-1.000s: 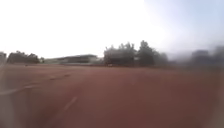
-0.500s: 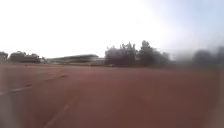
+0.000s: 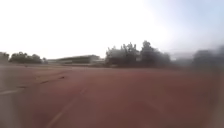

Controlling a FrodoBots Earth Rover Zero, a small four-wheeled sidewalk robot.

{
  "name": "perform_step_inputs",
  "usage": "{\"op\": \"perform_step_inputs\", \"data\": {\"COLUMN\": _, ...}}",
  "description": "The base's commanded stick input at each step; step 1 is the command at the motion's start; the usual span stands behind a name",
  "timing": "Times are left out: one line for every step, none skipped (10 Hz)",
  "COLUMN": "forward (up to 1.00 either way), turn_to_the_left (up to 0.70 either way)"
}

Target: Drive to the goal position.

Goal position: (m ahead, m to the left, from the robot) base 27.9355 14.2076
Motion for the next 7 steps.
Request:
{"op": "perform_step_inputs", "data": {"forward": 0.70, "turn_to_the_left": 0.00}}
{"op": "perform_step_inputs", "data": {"forward": 0.70, "turn_to_the_left": 0.00}}
{"op": "perform_step_inputs", "data": {"forward": 0.70, "turn_to_the_left": 0.00}}
{"op": "perform_step_inputs", "data": {"forward": 0.70, "turn_to_the_left": 0.00}}
{"op": "perform_step_inputs", "data": {"forward": 0.70, "turn_to_the_left": 0.00}}
{"op": "perform_step_inputs", "data": {"forward": 0.70, "turn_to_the_left": 0.00}}
{"op": "perform_step_inputs", "data": {"forward": 0.70, "turn_to_the_left": 0.00}}
